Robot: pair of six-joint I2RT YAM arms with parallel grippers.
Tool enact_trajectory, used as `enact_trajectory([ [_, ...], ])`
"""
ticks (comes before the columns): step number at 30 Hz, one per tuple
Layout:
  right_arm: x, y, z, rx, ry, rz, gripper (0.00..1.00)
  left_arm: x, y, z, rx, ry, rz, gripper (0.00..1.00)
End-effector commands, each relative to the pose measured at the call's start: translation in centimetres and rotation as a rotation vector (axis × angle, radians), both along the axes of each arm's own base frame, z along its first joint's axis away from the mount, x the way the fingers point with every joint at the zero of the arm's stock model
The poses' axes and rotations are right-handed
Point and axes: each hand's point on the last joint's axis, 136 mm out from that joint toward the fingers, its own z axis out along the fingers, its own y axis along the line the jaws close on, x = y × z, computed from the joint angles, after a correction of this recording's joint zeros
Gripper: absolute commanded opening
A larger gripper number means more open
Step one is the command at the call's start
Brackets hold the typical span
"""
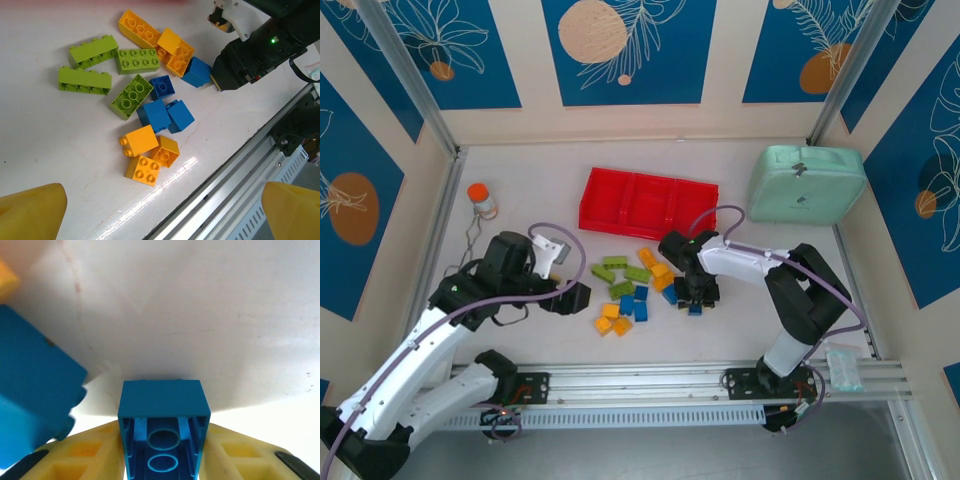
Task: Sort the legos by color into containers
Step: Pick up the lego from the bottom-center of the table, then place the lego in the container.
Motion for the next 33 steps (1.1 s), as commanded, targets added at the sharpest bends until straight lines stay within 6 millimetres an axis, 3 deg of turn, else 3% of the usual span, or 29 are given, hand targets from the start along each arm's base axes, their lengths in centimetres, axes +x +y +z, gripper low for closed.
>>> enact_trajectory([
  [1,0.3,0.0,2.8,-0.003,-0.061,0.036,0.33,-0.1,0.0,0.0,-0.014,-0.013,0.005,0.99],
  [9,1.5,0.9,6.1,0.092,-0.129,0.061,0.23,0.0,0.0,0.1,-0.021,-0.034,0.005,0.99],
  [14,7.0,1.9,10.6,0.196,-0.282,0.040,0.23,0.0,-0.2,0.2,-0.030,-0.043,-0.001,0.99],
  [19,13.8,2.7,12.0,0.316,-0.354,-0.014,0.22,0.1,0.0,0.0,-0.016,-0.040,0.000,0.99],
  [23,18.8,2.8,12.7,0.330,-0.370,0.000,0.21,-0.2,0.0,0.4,-0.032,-0.060,-0.004,1.00],
  [26,21.4,2.7,12.1,0.330,-0.343,0.011,0.20,-0.2,0.0,0.7,-0.041,-0.084,-0.011,0.99],
  [33,24.6,1.5,10.0,0.342,-0.302,-0.036,0.19,-0.5,-0.6,0.7,-0.064,-0.075,-0.050,0.99],
])
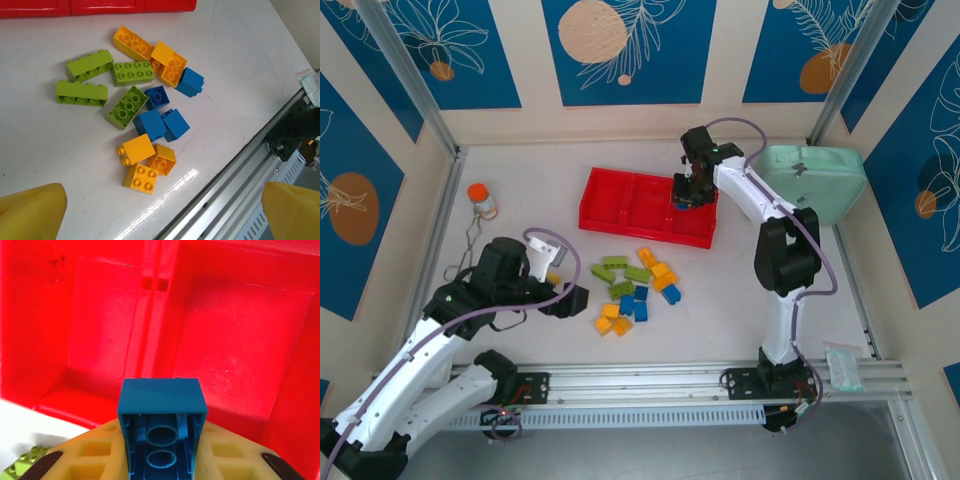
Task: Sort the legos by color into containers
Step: Place the lego in the container.
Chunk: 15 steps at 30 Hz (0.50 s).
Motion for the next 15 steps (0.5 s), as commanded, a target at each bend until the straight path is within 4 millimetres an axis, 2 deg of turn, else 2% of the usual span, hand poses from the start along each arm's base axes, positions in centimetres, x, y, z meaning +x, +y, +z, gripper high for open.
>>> enact_trajectory([
  [1,0.0,-0.2,-0.2,0.048,0.046,0.015,0.19,-0.4,-0.6,0.1,-0.025,-0.015,-0.045,0.99],
  [6,0.7,-1.2,-1.3,0.081,0.069,-0.018,0.25,-0.3,-0.6,0.1,-0.030,-0.024,-0.046,0.99],
  [9,0.6,-1.4,-0.9,0.089,0.050,-0.014,0.36,-0.6,-1.0,0.3,-0.050,-0.020,-0.071,0.99],
  [13,0.4,-1.2,0.6,0.117,0.025,-0.004,0.59,-0.7,-1.1,0.3,-0.055,-0.020,-0.075,0.99],
  [15,0.1,-0.9,1.7,0.131,0.018,0.001,0.65,-0.6,-0.9,0.4,-0.052,-0.025,-0.067,0.99],
])
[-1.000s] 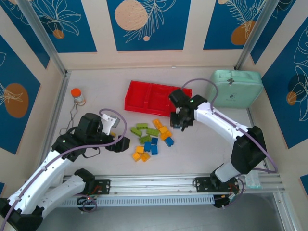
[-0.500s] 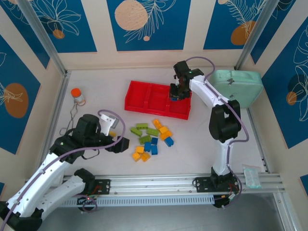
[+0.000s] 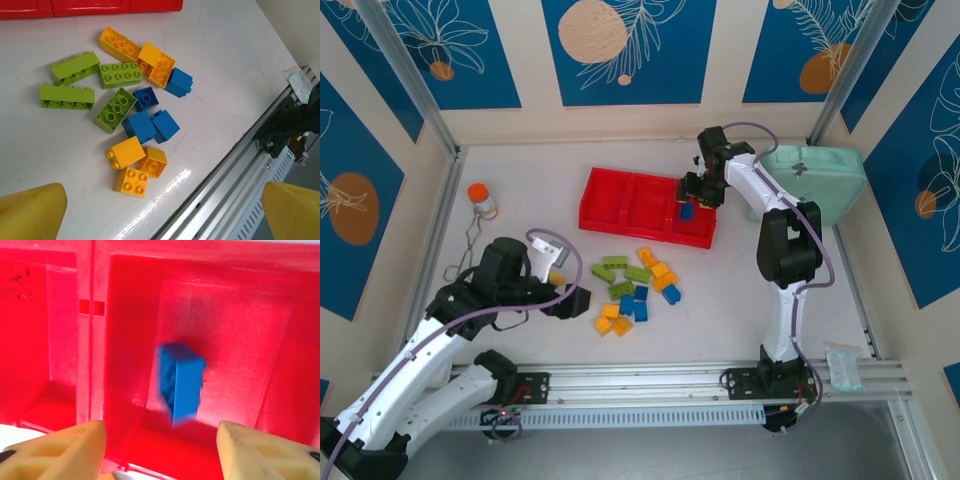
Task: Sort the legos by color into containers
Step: Place the lego in the container, then pick up the lego from the bottom-center of the table.
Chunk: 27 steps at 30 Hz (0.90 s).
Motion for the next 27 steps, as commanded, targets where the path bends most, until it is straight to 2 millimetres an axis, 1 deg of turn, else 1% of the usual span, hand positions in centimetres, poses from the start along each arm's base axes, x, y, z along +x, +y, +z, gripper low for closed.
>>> enact_trajectory([
  [1,-1.2,1.1,3.7,0.063,-0.041,0.031,0.67,-0.3,-0.2,0.4,-0.021,-0.030,-0.026,0.99],
  [3,-2.1,1.3,4.7,0.076,-0.048,0.041,0.71,-0.3,-0.2,0.5,-0.025,-0.033,-0.024,0.99],
  [6,-4.8,1.8,6.3,0.076,-0.059,0.100,0.75,-0.4,-0.4,0.4,-0.029,-0.024,-0.033,0.99],
  [8,-7.4,2.3,6.8,0.069,-0.048,0.167,0.76,-0.5,-0.6,0.4,-0.031,-0.015,-0.043,0.99],
  [10,-10.8,2.9,6.8,0.054,-0.014,0.245,0.77,-0.7,-0.8,0.5,-0.044,-0.009,-0.061,1.00],
  [12,-14.4,4.2,6.5,0.084,0.050,0.314,0.78,-0.9,-1.0,0.7,-0.061,-0.011,-0.073,0.99],
  [13,-16.2,4.7,6.1,0.079,0.078,0.346,0.80,-1.0,-1.1,0.9,-0.070,-0.013,-0.078,0.99],
  [14,-17.4,4.9,5.7,0.063,0.100,0.367,0.81,-1.1,-1.1,1.0,-0.076,-0.016,-0.083,0.99],
  [15,-19.0,5.0,4.9,0.047,0.138,0.390,0.82,-1.1,-1.2,1.2,-0.084,-0.017,-0.089,0.99],
  [16,-20.3,5.1,4.2,0.028,0.170,0.409,0.96,-1.2,-1.3,1.2,-0.088,-0.014,-0.095,0.99],
  [17,-21.3,5.1,3.5,0.006,0.194,0.426,0.99,-1.2,-1.3,1.2,-0.089,-0.014,-0.096,1.00],
  [19,-23.4,5.1,1.9,-0.029,0.248,0.462,0.99,-1.3,-1.3,1.2,-0.090,-0.013,-0.097,0.99],
  [22,-25.1,4.9,0.0,-0.074,0.294,0.497,0.99,-1.2,-1.3,1.2,-0.089,-0.014,-0.096,0.99],
  [24,-25.5,4.7,-1.0,-0.121,0.310,0.526,0.99,-1.2,-1.3,1.2,-0.089,-0.014,-0.097,0.99],
  [27,-25.6,4.3,-2.5,-0.199,0.320,0.571,0.96,-1.1,-1.3,1.0,-0.083,-0.007,-0.091,0.99],
])
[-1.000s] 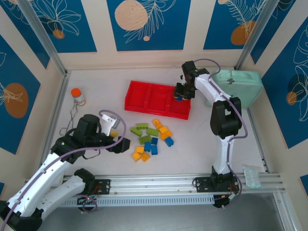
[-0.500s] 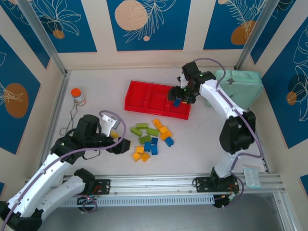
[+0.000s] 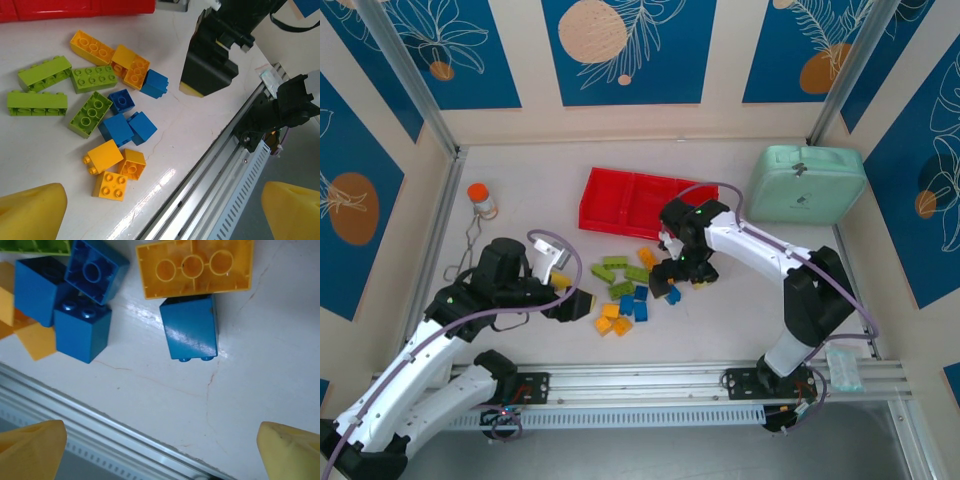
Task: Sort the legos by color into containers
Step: Pick up the lego from the bottom-center of the table.
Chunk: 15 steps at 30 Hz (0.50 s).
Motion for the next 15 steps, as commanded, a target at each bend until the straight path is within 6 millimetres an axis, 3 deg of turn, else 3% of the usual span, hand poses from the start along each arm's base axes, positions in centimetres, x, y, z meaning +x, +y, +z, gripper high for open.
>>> enact_trajectory([
  [1,-0.4,-0.6,-1.5,-0.085,0.009,0.068,0.95,-0.1,-0.2,0.1,-0.015,-0.013,-0.020,0.99],
  [4,-0.3,0.4,-2.2,-0.080,0.012,0.102,0.91,0.0,-0.1,0.1,-0.012,-0.010,-0.014,0.99],
  [15,1.9,0.5,-5.1,-0.155,-0.014,0.207,0.79,0.1,-0.1,-0.2,-0.011,0.000,-0.005,1.00],
])
